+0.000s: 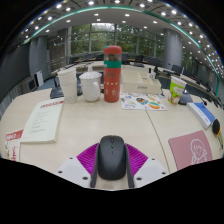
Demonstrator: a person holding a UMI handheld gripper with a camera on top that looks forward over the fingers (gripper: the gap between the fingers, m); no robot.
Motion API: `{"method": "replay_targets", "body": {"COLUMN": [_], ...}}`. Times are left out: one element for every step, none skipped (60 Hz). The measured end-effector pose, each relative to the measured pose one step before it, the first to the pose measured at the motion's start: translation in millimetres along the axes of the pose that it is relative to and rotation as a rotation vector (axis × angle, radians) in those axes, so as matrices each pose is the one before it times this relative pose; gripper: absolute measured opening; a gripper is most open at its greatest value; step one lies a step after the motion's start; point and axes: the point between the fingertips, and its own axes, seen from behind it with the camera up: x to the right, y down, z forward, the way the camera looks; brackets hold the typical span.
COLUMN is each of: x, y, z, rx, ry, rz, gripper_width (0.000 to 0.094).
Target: Arrange mouse
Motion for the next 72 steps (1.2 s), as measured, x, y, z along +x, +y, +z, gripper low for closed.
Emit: {"method": "replay_targets", "body": {"x": [-0.09, -0.26, -0.38, -0.42, -0.62, -0.52, -0.9, -0.43, 0.11, 0.87, 0.63, 0.34, 0.52, 1.98, 1.42, 0.75, 0.63, 1.03, 2.03, 2.38, 1.92, 1.77, 1.75, 2.9, 2.81, 3.31, 3.67, 3.73, 5.08, 4.6, 7.59, 7.51, 8.17, 8.51, 9.19, 9.05, 9.59, 9.43, 9.66, 9.86, 9.65, 10.1, 10.46, 11.05, 12.45, 9.2, 8.9, 7.85, 7.21, 7.27, 7.98, 8.29, 7.08, 6.7, 6.1, 4.84, 4.3, 3.42, 2.63, 2.14, 1.59, 1.75, 2.88, 2.06, 2.0, 1.43, 0.34, -0.43, -0.93, -0.83, -0.29, -0.87], "y": [0.02, 0.15, 0.06, 0.04, 0.04, 0.05, 0.04, 0.11, 0.11, -0.58, -1.07, -1.09, -1.67, -3.45, -4.52, -5.18, -5.46, -6.03, -7.34, -8.17, -9.56, -7.03, -8.99, -9.7, -10.46, -10.71, -10.26, -10.98, -10.12, -9.19, -8.38, -7.89, -7.42, -6.5, -5.28, -3.85, -1.21, -3.51, -1.12, -1.14, 0.17, 2.14, 4.01, 5.9, 10.61, 4.09, 6.96, 7.64, 8.11, 8.97, 9.14, 10.9, 9.63, 10.24, 8.8, 9.01, 8.37, 7.68, 6.97, 6.74, 6.58, 6.09, 7.23, 5.66, 5.11, 4.88, 4.29, 3.75, 3.82, 3.34, 3.61, 1.45], "z": [-0.22, -0.42, -0.35, -0.28, -0.18, -0.23, -0.08, -0.63, -0.88, -1.1, -1.71, -2.09, -2.53, -4.93, -4.85, -5.18, -6.14, -6.46, -6.96, -7.41, -7.92, -8.01, -8.18, -8.51, -8.76, -8.89, -8.84, -8.28, -8.33, -6.65, -8.17, -7.52, -6.69, -6.23, -5.43, -4.62, -4.9, 0.16, -2.17, -1.85, -1.21, -0.41, 0.2, 0.95, -3.11, 4.15, 2.81, 3.18, 3.58, 3.62, 4.33, 3.42, 4.4, 4.48, 4.49, 4.42, 4.34, 4.45, 4.56, 4.19, 4.04, 6.72, 1.66, 3.15, 3.39, 2.92, 2.68, 2.22, 1.97, 1.9, 1.27, 2.06], "rx": [0.00137, 0.00023, 0.00022, -0.00006, -0.00121, -0.00178, -0.00221, -0.00227, -0.00271, 0.00018, 0.00174, 0.00132, 0.00296, 0.00754, 0.01041, 0.00959, 0.00776, 0.00888, 0.01274, 0.01519, 0.0123, 0.01292, 0.01415, 0.01668, 0.0181, 0.01813, 0.01738, 0.01727, 0.01802, 0.01398, 0.0108, 0.01254, 0.01183, 0.01073, 0.00863, 0.00545, 0.00518, -0.00186, 0.00312, 0.00496, 0.00319, -0.00112, -0.00639, -0.01059, -0.0073, -0.01364, -0.01068, -0.01158, -0.01289, -0.01382, -0.01342, -0.01229, -0.01423, -0.01279, -0.01375, -0.01393, -0.01258, -0.00995, -0.00831, -0.00801, -0.00845, -0.0106, -0.00637, -0.00911, -0.00817, -0.00866, -0.00726, -0.00695, -0.00753, -0.00725, -0.00873, -0.01198], "ry": [-0.00239, -0.00289, -0.00359, -0.0045, -0.00546, -0.006, -0.00571, -0.00663, -0.00421, -0.00108, -0.00141, -0.00329, -0.00189, -0.00097, -0.00013, -0.00402, -0.00648, -0.00525, -0.00205, -0.00201, -0.00453, -0.00874, -0.00763, -0.00542, -0.00566, -0.00655, -0.00683, -0.00514, -0.0037, -0.00035, -0.00012, 0.00055, 0.00206, 0.00308, 0.00407, 0.00352, 0.00248, 0.00643, 0.00594, 0.00449, 0.00387, 0.00576, 0.00816, 0.01005, 0.00789, 0.01034, 0.00685, 0.00363, 0.00095, 0.00201, 0.00434, 0.00632, 0.006, 0.00486, 0.0029, 0.00341, 0.00257, 0.00055, -0.00053, -0.00138, -0.00193, 0.00109, -0.00081, 0.0017, 0.00226, 0.00048, -0.00272, -0.00714, -0.00894, -0.00953, -0.00758, -0.00299], "rz": [-0.0037, -0.0027, -0.0023, -0.0013, -0.0005, 0.0, 0.0004, -0.0013, -0.002, -0.003, -0.0058, -0.0081, -0.005, 0.0013, 0.0046, 0.0059, 0.0059, 0.0074, 0.0106, 0.0114, 0.0084, 0.0068, 0.0079, 0.0085, 0.0075, 0.0064, 0.0051, 0.0052, 0.0028, -0.0001, -0.0018, -0.0015, -0.0011, 0.0004, 0.0015, 0.0017, 0.0007, 0.0036, 0.0051, 0.0053, 0.0029, -0.0017, -0.007, -0.01, -0.0082, -0.004, -0.0012, 0.0006, 0.0008, 0.0003, -0.0006, -0.0022, -0.0044, -0.0073, -0.0061, -0.0061, -0.004, -0.0011, -0.0006, -0.0019, -0.0032, -0.0049, -0.0007, -0.0003, 0.0004, 0.0006, 0.0014, 0.0024, 0.0043, 0.0074, 0.009, 0.0077], "gripper_width": [0.0416, 0.0406, 0.0395, 0.0382, 0.0371, 0.0366, 0.0352, 0.0343, 0.0331, 0.0329, 0.0329, 0.0317, 0.0318, 0.0318, 0.0319, 0.0319, 0.0318, 0.0319, 0.0319, 0.0319, 0.0318, 0.0319, 0.0319, 0.0319, 0.0318, 0.0318, 0.032, 0.0319, 0.0318, 0.0318, 0.0317, 0.0317, 0.0317, 0.0317, 0.0317, 0.0317, 0.0317, 0.0317, 0.0317, 0.0317, 0.0316, 0.0316, 0.0315, 0.0316, 0.0317, 0.0316, 0.0316, 0.0316, 0.0316, 0.0316, 0.0316, 0.0316, 0.0315, 0.0316, 0.0317, 0.0316, 0.0316, 0.0317, 0.0317, 0.0319, 0.0319, 0.032, 0.0322, 0.0336, 0.0348, 0.037, 0.0382, 0.0395, 0.041, 0.0425, 0.0438, 0.0453]}}
